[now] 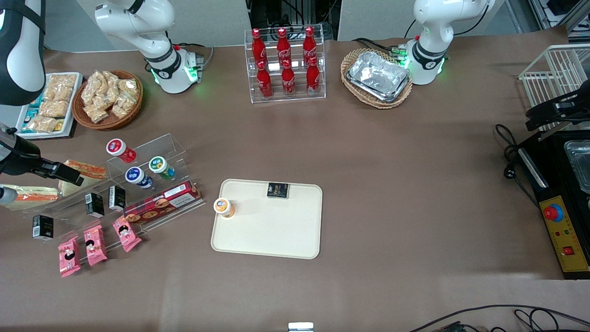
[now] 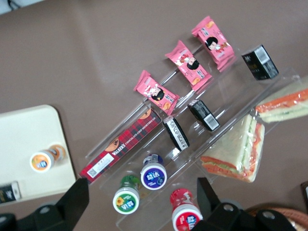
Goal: Place sandwich on tray
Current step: 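Move the right gripper over the wrapped sandwich on the acrylic rack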
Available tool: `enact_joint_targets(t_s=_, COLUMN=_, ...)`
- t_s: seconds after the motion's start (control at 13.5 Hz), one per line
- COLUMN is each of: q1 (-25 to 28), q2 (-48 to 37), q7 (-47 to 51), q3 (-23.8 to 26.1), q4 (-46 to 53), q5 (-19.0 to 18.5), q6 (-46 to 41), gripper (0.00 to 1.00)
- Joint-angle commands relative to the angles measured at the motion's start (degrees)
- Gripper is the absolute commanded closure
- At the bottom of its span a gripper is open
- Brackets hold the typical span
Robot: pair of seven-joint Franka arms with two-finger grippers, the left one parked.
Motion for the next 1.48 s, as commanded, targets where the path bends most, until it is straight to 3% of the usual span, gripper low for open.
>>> enact_joint_targets(t_s=0.0, q1=-0.13, q2=0.12, q7=11.35, q3=-1.92, q4=1.76, q5=0.46, q6=-0.54, gripper=0.00)
enact_joint_targets(t_s=0.15, q1=-0.13, q2=0.47, q7=13.48, q3=-4.56, q4=1.94, q5=0.45, q6=-0.55, gripper=0.00)
enact_joint_targets(t_s=0.59, q1=-0.13, q2=1.17, q7=34.20, q3=-14.66, q4=1.94, q5=0.72, q6=0.42, gripper=0.00)
enact_joint_targets(t_s=1.04, q1=-0.13, q2=8.20, q7=42.40, q3=-22.58, q4=1.42, q5=0.89, q6=2.78, gripper=0.00)
enact_joint_targets(t_s=1.26, q1=-5.04, q2=11.53, q7=43.72, q3=-23.29, q4=1.06, q5=6.50, q6=5.08, gripper=0.00)
enact_joint_targets(t_s=1.41, q1=-6.11, q2=13.12, q7=43.19, q3=-23.20, q4=-0.33, q5=6.96, q6=8.05, gripper=0.00)
